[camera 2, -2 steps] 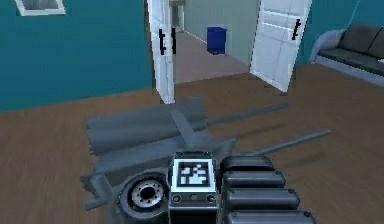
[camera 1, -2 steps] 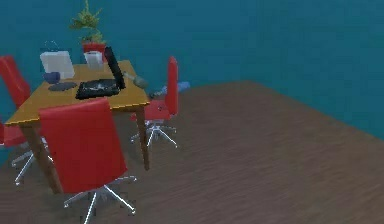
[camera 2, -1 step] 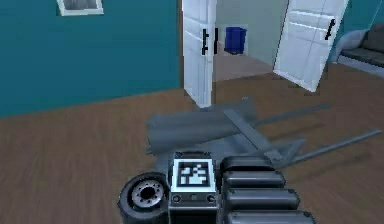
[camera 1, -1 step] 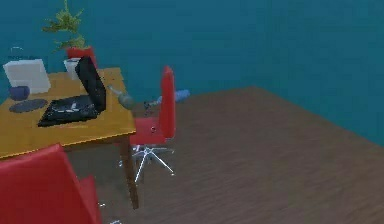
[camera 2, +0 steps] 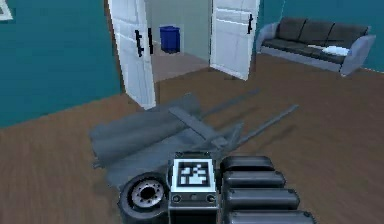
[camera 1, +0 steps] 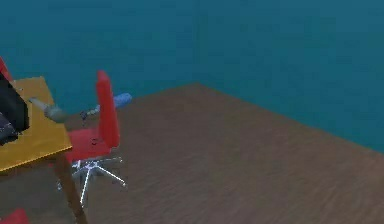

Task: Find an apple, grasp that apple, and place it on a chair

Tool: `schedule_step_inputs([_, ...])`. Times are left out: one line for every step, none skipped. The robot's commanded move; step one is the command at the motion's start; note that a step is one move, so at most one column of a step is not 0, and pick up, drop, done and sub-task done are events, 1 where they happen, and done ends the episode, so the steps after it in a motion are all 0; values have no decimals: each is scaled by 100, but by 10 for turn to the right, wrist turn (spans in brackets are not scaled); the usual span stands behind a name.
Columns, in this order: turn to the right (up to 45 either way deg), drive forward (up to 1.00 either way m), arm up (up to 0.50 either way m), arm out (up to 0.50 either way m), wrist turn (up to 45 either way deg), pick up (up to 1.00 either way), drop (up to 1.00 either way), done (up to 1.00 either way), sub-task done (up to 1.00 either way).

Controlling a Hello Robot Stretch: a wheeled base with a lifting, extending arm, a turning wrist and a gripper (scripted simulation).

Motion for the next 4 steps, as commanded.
schedule_step_inputs([0,65,0,0,0,0,0,0,0])
schedule_step_inputs([300,0,0,0,0,0,0,0,0])
schedule_step_inputs([0,5,0,0,0,0,0,0,0])
schedule_step_inputs([450,0,0,0,0,0,0,0,0])
